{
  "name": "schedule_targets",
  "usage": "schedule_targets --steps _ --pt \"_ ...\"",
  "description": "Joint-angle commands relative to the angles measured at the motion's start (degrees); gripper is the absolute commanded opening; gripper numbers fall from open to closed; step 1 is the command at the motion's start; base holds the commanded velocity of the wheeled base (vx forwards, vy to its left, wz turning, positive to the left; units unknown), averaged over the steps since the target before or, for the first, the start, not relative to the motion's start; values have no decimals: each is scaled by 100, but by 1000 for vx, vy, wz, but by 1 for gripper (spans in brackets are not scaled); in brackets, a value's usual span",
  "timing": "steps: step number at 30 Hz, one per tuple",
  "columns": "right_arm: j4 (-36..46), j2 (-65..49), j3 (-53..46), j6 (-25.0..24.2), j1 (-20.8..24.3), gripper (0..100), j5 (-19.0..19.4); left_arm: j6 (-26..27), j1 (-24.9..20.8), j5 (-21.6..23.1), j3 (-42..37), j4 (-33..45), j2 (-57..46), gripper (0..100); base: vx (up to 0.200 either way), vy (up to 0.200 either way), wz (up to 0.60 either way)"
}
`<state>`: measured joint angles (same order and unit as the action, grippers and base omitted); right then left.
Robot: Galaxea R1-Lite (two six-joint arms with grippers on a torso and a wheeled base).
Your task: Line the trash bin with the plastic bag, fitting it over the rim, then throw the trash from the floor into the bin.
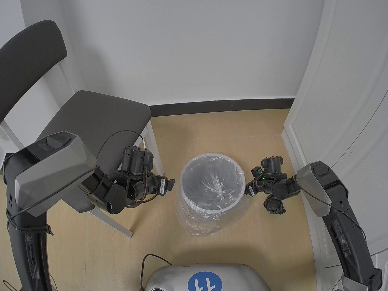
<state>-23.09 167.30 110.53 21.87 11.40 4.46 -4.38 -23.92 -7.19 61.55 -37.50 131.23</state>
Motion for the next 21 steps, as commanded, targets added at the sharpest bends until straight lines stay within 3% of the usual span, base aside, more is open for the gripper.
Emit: schedule_targets --steps 1,10,16,21 --pt "-20 -594 -665 -7 -155 100 2 -2 1 -1 -3 -3 8 100 0 0 0" --pt "-855 -2413 -2871 -69 -507 100 99 -2 1 -1 -3 -3 16 100 0 0 0" --pt "-908 -2967 -4294 177 -393 100 547 -2 -16 -1 -3 -3 16 100 0 0 0" --pt "-978 -2870 -4549 476 -182 100 652 -2 -25 -1 -47 -3 16 100 0 0 0"
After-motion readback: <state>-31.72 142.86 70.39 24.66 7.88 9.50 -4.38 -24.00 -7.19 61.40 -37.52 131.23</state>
